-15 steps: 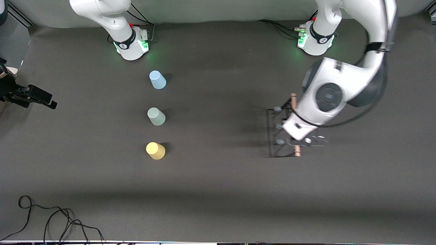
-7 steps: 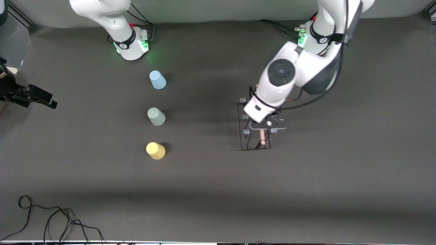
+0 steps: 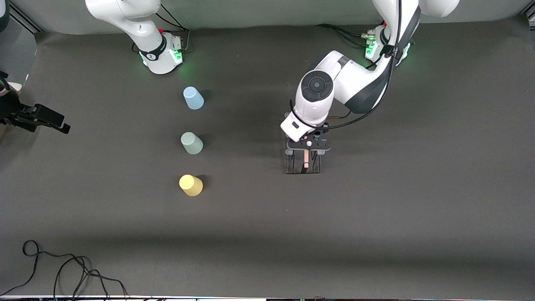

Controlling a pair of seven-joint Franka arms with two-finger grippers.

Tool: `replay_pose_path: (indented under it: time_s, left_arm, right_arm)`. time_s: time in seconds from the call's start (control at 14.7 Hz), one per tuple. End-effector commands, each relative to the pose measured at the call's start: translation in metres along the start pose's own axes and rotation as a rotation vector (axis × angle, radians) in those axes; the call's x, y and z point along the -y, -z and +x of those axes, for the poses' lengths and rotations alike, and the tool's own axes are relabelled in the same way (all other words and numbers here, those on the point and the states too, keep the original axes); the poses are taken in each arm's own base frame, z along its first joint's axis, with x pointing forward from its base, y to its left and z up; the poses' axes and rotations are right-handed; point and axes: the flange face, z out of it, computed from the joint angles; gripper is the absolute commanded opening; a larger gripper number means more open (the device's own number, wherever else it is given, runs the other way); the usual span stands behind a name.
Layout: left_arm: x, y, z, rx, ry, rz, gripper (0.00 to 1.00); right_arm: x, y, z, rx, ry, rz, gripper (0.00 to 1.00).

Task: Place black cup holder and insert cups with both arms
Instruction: 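Grasp the rack by the rod and carry it toward the cups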

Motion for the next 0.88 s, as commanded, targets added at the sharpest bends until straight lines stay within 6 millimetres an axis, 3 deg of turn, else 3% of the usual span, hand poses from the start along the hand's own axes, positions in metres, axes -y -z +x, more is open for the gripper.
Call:
replay_pose_path:
  time_s: [0.0,0.27,0.54,0.82]
  left_arm:
    - [-0.008,-0.001,-0.003,-0.032,0.037,-0.011,0.00]
    - [-0.021,-0.011,-0.014,-0.019,0.009,0.005,0.00]
    - [-0.019,-0.019,-0.013,0.002,0.017,0.022,0.00]
    - [-0.016,-0.023,-0.012,0.030,0.028,0.038,0.00]
  right_arm:
    - [-0.004,0.003,0.001,0.000,0.016,-0.024,1.00]
    - [-0.001,-0.002,-0.001,0.035,0.023,-0.029,1.00]
    - [0.006,-0.006,-0.002,0.047,0.038,-0.028,1.00]
    - [0.060,-0.027,-0.015,0.102,0.110,-0.038,1.00]
